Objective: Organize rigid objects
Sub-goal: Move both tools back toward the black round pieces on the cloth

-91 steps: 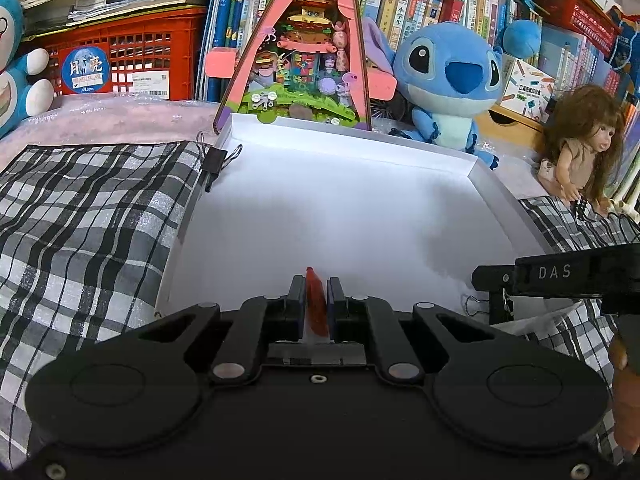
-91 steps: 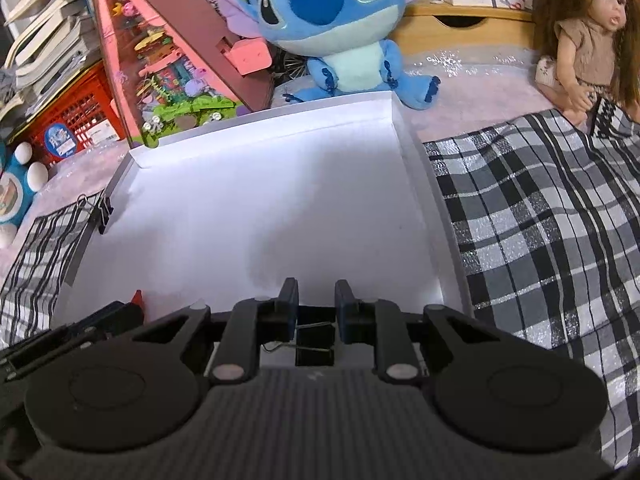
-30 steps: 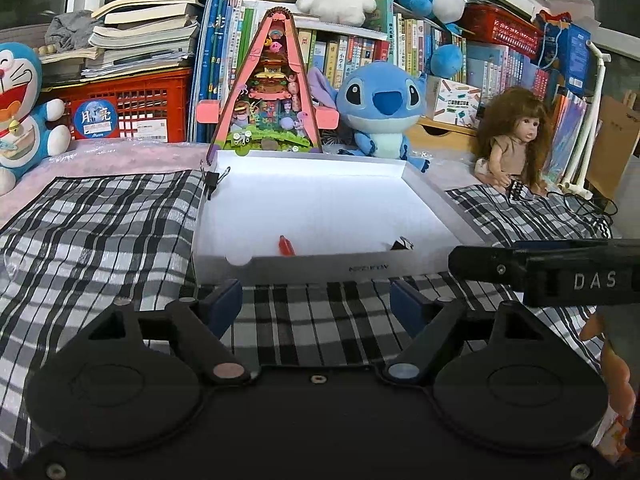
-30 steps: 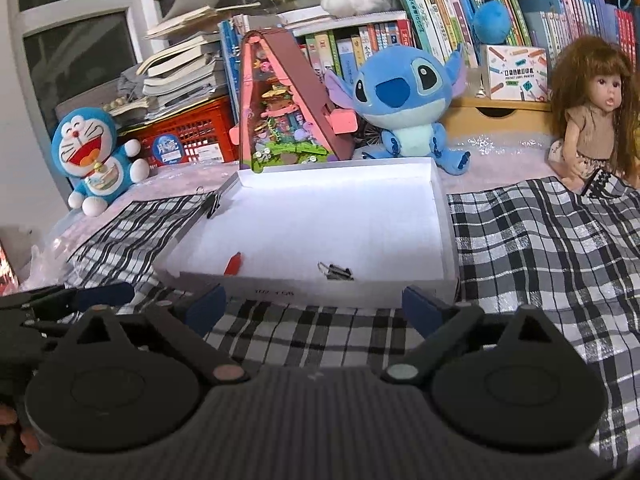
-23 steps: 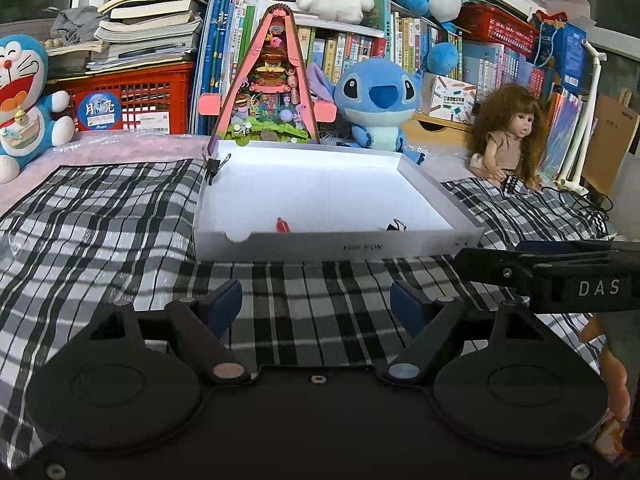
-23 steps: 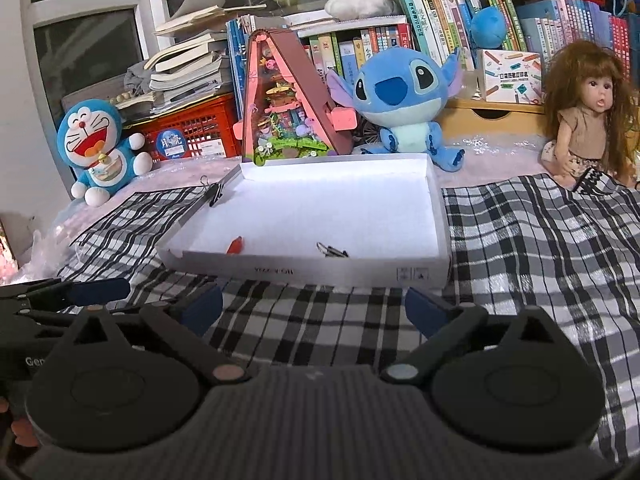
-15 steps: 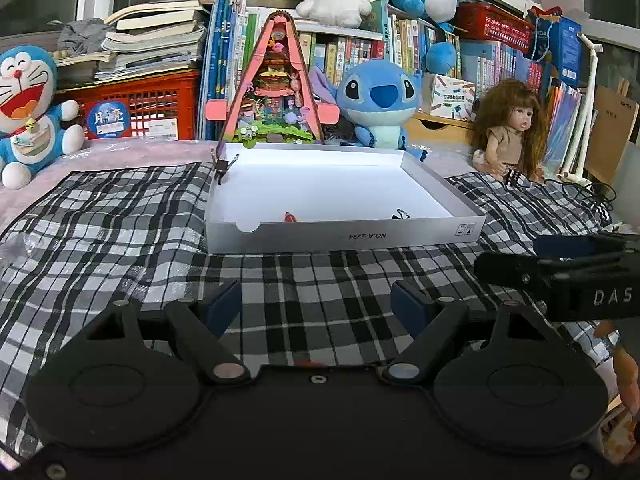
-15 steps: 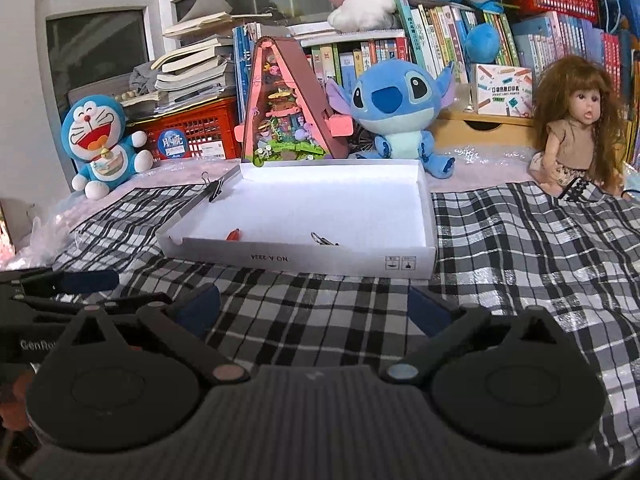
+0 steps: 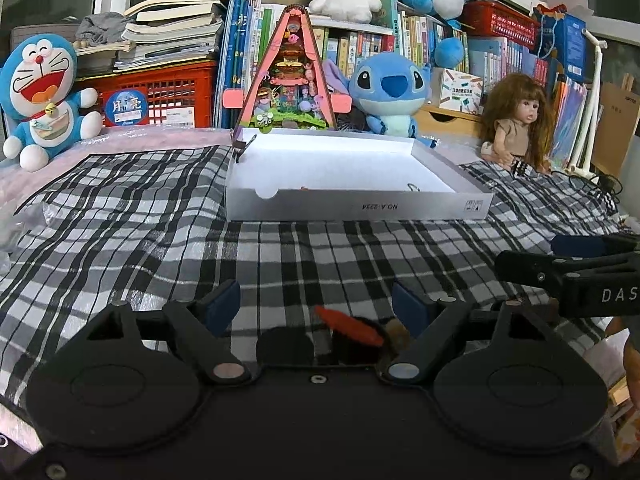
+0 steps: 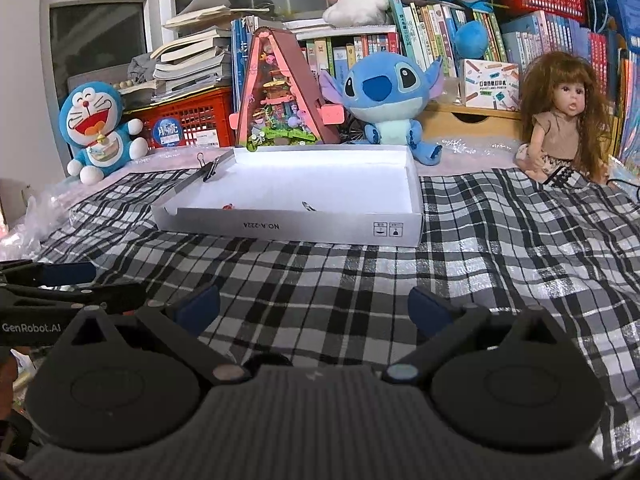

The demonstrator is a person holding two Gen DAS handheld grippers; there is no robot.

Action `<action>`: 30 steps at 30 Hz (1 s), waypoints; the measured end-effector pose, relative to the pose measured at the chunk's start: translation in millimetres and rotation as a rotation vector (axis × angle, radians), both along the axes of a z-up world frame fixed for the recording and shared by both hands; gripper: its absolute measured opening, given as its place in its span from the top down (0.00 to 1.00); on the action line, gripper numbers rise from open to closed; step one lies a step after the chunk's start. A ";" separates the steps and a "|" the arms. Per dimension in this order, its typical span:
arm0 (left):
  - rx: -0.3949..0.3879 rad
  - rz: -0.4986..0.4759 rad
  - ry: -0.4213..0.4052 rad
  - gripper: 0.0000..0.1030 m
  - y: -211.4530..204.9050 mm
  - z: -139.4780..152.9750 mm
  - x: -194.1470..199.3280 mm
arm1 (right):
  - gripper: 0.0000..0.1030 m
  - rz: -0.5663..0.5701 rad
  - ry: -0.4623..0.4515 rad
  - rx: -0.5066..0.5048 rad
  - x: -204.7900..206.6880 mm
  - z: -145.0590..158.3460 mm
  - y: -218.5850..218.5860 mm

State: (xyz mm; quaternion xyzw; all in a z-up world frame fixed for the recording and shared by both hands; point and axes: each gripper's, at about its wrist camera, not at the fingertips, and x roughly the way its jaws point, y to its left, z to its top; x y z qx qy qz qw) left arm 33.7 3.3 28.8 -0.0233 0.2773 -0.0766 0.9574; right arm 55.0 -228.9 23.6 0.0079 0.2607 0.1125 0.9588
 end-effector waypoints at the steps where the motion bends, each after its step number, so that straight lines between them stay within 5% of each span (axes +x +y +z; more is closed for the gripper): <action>1: 0.003 0.000 -0.002 0.21 -0.2 -0.9 -1.3 | 0.00 0.000 -0.005 -0.007 -2.2 -0.9 0.7; 30: 0.045 -0.010 -0.007 0.20 -4.0 -22.0 -31.6 | 0.00 0.006 -0.042 -0.083 -32.3 -19.2 7.8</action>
